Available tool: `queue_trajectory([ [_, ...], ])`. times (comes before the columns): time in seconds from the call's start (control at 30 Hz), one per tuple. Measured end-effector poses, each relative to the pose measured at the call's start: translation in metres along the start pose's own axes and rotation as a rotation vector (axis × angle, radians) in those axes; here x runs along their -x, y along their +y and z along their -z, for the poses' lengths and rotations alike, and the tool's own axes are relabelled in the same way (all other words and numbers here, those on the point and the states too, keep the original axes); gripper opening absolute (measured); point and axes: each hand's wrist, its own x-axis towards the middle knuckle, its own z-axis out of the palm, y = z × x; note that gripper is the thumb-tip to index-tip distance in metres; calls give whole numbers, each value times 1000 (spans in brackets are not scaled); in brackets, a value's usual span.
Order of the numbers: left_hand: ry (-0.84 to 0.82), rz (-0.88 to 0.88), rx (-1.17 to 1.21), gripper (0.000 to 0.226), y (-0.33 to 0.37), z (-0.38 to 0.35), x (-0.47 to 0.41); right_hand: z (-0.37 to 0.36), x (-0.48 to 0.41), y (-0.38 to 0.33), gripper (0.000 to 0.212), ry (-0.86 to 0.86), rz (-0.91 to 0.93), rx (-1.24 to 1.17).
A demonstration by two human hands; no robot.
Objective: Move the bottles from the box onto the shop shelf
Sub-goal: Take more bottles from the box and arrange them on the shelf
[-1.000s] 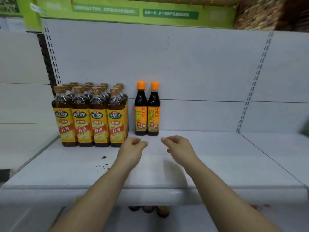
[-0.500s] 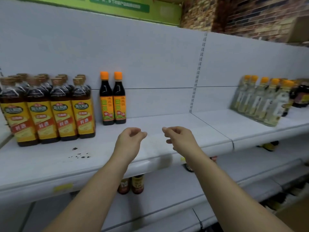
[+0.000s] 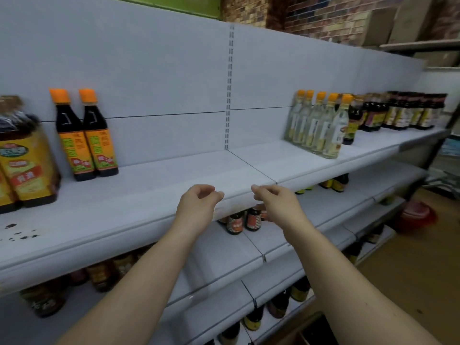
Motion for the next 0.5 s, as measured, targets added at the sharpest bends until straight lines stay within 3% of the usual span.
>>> queue_trajectory([
  [0.5,-122,59,-73,30,-9,-254,24,240,-47,103,33,61,-128,4],
])
